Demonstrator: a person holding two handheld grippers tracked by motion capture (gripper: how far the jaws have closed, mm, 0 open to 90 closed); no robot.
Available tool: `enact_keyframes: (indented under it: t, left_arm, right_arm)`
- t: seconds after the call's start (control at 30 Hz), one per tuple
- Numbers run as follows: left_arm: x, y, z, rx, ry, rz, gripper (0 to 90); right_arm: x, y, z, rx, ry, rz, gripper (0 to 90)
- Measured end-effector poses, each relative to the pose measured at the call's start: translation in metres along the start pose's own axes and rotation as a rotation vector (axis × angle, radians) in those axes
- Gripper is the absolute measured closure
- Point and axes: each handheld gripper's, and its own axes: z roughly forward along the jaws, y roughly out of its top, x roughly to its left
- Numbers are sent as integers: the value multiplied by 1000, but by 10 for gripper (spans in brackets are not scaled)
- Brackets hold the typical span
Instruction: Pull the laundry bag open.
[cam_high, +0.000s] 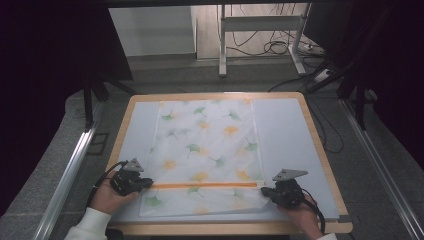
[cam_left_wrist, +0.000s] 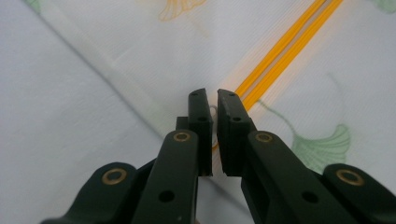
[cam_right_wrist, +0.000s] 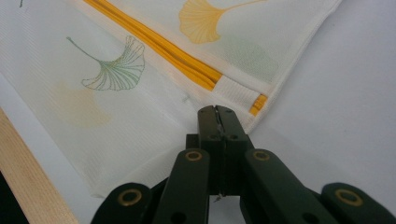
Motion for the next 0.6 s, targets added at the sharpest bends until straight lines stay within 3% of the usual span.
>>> enact_keyframes:
  t: [0.27,0.43,0.6]
  left_arm:
    - [3,-4,-3,-21,-10,-21,855]
    - [-2,-3,1,-24,15,21,852]
    - [-5,-4,1,-56,23,25,831]
  right_arm:
    - [0,0,0,1,0,-2,895]
    - [0,0,0,2,-2,-5,894]
    - [2,1,0,5,-10,-13,894]
